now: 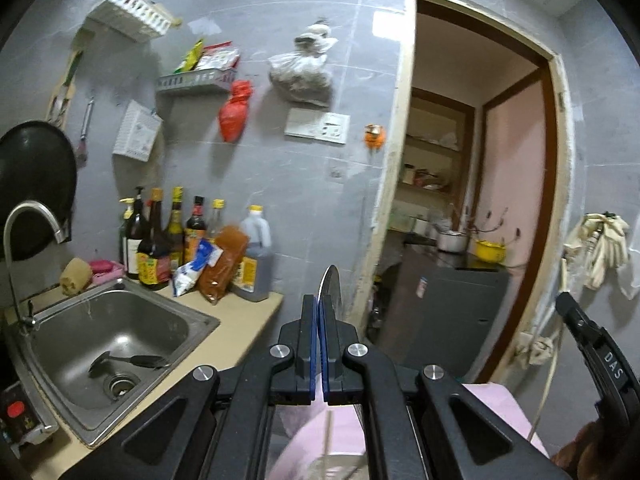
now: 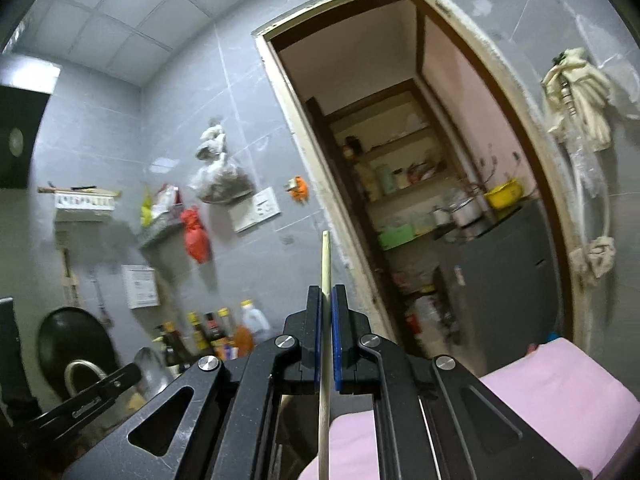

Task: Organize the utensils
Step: 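Lift the spoon and chopstick and carry both over the white caddy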

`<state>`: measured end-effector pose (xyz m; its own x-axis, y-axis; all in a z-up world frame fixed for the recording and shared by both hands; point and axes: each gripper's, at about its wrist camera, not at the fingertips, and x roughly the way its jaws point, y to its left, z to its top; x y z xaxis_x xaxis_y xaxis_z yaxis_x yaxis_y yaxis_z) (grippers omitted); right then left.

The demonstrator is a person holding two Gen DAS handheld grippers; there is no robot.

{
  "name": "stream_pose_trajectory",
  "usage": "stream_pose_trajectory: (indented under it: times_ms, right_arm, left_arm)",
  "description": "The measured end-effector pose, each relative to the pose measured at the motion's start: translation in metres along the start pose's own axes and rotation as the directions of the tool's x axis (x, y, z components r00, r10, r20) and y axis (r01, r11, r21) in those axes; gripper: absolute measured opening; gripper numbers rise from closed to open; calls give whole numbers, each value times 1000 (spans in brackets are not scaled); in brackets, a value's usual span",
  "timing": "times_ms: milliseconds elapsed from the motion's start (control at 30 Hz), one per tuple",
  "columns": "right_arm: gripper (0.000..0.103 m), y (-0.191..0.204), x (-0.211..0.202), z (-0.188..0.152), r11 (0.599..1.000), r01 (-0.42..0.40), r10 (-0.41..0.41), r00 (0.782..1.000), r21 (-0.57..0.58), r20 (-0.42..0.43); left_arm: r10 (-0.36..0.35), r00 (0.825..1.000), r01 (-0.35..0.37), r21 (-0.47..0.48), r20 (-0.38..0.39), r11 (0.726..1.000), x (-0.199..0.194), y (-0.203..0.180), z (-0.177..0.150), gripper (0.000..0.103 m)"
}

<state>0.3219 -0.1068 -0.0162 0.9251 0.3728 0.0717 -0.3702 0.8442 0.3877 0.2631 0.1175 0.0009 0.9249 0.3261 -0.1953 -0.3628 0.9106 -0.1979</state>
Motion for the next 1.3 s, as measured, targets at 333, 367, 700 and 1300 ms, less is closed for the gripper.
stream_pose_trajectory:
  times_ms: [333,367,700,1300]
  right_arm:
    - [4,10,-3,-36,995,79,-74,995,-65,69]
    - [4,9,-4,-39,995,75,-71,995,-69,70]
    - [4,14,-8,-46,986,99,-91,994,-134,64]
    - [4,-15,-8,-66,997,59,-57,998,-47,36]
  left_arm:
    - [66,997,-69,52,47,996,15,1,-37,2]
    - [65,997,-68,55,49,996,16,1,-39,2]
    - [43,998,-48,99,53,994,18,-10,-55,2]
    - [33,998,-38,113,47,993,14,-13,-65,2]
